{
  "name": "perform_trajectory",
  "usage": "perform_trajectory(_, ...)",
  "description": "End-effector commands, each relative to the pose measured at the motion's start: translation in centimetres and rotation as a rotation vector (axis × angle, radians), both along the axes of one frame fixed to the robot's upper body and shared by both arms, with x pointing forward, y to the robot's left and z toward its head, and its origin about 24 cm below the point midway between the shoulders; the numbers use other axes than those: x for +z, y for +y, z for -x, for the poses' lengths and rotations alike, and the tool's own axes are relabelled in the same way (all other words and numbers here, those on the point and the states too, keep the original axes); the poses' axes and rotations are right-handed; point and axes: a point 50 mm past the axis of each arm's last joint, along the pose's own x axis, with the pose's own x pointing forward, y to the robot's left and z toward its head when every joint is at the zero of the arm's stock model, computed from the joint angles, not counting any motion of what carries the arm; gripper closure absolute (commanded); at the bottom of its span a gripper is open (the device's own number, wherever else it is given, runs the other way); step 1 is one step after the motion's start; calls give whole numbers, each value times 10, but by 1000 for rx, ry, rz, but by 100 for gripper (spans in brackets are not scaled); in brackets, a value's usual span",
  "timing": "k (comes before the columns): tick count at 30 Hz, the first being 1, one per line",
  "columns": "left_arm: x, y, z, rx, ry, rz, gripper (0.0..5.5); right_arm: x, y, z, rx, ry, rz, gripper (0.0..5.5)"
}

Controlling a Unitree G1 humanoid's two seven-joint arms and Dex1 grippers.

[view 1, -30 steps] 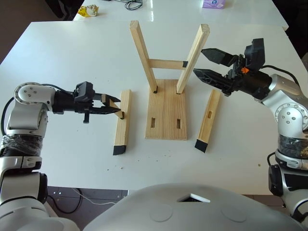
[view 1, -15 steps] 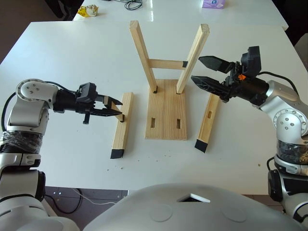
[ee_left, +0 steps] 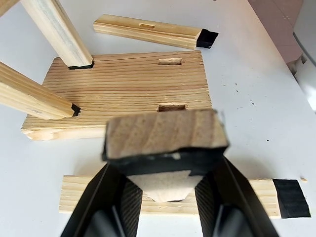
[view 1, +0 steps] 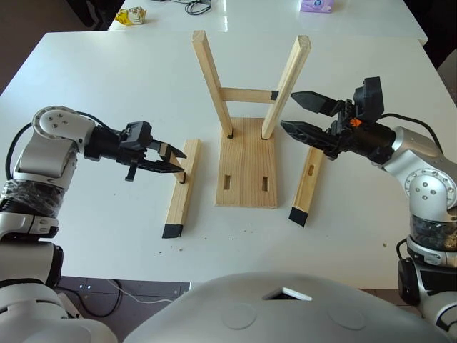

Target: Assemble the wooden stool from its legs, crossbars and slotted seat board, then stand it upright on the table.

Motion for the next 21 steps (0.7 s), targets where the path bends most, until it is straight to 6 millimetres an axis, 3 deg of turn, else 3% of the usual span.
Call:
perform_trajectory(1, -14, 3, 8, -6, 63, -44, 419, 1, 3, 1, 15, 4, -4, 114)
perform_trajectory(11, -28, 10, 14, -4, 76, -95, 419, 1, 4, 1, 23, 11, -2, 114)
perform_trajectory(16, -45, 9, 33, -36, 81, -136, 419, 0, 5, 3, 3, 18, -17, 114)
perform_trajectory(21, -36, 3, 38, -93, 73, -176, 419, -1, 11, 10, -39, 23, -60, 114)
